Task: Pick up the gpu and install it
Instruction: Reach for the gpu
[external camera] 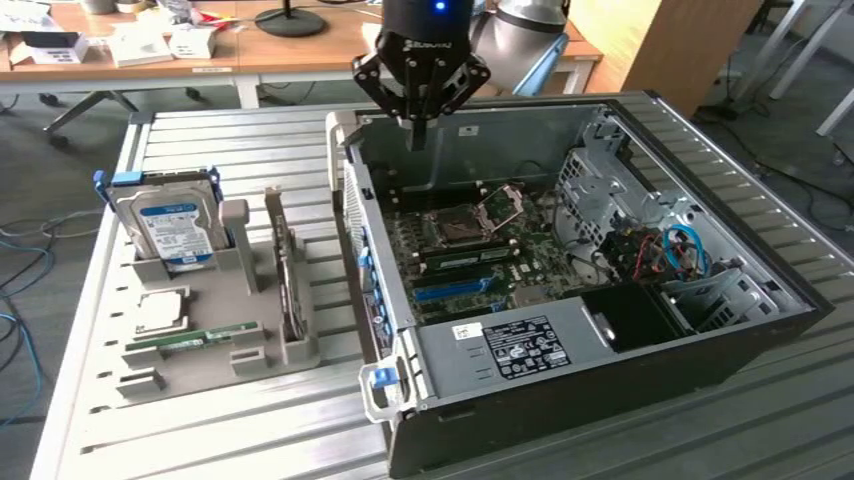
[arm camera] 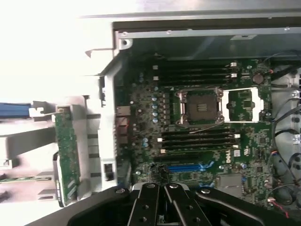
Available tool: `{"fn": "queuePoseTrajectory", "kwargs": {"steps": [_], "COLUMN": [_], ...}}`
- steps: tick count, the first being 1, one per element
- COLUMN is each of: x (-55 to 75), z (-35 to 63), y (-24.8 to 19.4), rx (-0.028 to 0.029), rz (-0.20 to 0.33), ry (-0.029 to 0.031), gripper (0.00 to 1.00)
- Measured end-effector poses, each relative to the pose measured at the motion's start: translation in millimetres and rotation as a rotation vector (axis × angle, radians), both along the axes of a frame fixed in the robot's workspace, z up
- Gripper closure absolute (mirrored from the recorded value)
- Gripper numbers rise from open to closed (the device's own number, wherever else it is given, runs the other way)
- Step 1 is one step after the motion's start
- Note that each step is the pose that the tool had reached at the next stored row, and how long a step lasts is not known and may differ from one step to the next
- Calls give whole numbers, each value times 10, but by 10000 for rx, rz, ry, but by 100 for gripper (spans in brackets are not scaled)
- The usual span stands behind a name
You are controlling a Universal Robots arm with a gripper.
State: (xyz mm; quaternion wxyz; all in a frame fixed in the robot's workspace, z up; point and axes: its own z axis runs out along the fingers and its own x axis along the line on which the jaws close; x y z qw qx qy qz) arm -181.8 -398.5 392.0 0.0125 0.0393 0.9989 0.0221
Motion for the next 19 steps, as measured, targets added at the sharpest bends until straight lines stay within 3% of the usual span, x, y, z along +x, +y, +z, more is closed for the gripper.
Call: {"fn": "queuePoseTrajectory", "kwargs": {"steps": [19], "x": [-640], "z": [-20], "y": [18], "rx": [0], "rz": [-96], "ry": [0], "gripper": [89]}}
